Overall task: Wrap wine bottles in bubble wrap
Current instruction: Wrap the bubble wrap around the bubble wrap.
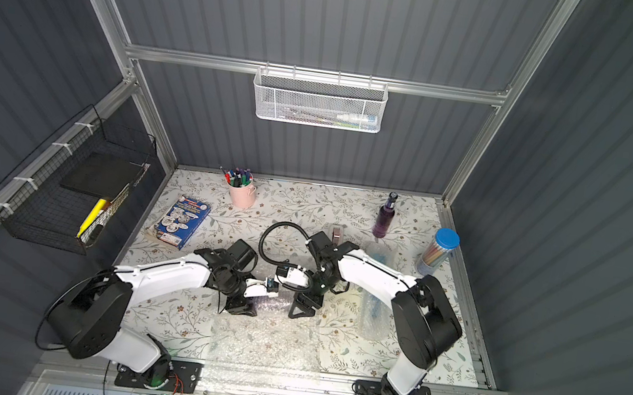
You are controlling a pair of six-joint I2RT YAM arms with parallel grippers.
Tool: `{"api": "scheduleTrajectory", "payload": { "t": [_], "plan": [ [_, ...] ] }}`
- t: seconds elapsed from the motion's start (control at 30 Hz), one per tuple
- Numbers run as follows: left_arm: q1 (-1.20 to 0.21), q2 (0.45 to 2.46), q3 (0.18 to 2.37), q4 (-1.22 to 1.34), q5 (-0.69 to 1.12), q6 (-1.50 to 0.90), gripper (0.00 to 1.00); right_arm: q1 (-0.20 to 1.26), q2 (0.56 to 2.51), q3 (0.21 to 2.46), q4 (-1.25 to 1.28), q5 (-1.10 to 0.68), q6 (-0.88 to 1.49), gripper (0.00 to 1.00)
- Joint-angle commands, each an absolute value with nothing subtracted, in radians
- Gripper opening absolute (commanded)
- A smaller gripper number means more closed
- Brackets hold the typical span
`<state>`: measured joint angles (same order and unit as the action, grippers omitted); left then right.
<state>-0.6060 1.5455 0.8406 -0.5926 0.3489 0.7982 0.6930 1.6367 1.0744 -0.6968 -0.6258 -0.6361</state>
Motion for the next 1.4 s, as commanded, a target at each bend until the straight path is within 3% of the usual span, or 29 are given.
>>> {"api": "scheduleTrajectory", "payload": {
  "t": [0.0, 0.3, 0.57, 0.8, 0.93, 1.1, 1.2, 1.23, 1.37],
  "plan": [
    [-0.566, 1.654, 0.9, -0.75, 0.504, 0.755, 0.51, 0.7, 1.513, 0.974, -0.48, -0.509, -0.617, 0.77],
    [-0.508, 1.855, 1.077, -0.93, 0.733, 0.779, 0.52, 0.903, 1.374, 0.749, -0.136, -0.158, -0.739, 0.81],
    [-0.46, 1.978, 1.163, -1.036, 0.813, 0.834, 0.51, 1.026, 1.543, 0.757, 0.044, 0.144, -0.892, 0.82],
    [-0.45, 1.989, 1.166, -1.044, 0.811, 0.83, 0.52, 1.033, 1.669, 0.803, 0.104, 0.166, -0.955, 0.78],
    [-0.448, 1.986, 1.169, -1.047, 0.805, 0.834, 0.55, 1.035, 1.703, 0.852, 0.056, 0.143, -0.938, 0.69],
    [-0.448, 1.947, 1.182, -1.042, 0.771, 0.843, 0.67, 1.025, 1.716, 0.895, -0.071, 0.063, -0.887, 0.57],
    [-0.448, 1.884, 1.191, -1.03, 0.719, 0.842, 0.8, 1.013, 1.729, 0.926, -0.157, -0.006, -0.836, 0.53],
    [-0.448, 1.854, 1.186, -1.023, 0.696, 0.844, 0.99, 1.007, 1.73, 0.938, -0.19, -0.039, -0.814, 0.53],
    [-0.447, 1.697, 1.136, -0.959, 0.565, 0.809, 0.99, 0.969, 1.747, 1.007, -0.336, -0.185, -0.75, 0.55]
  ]
}}
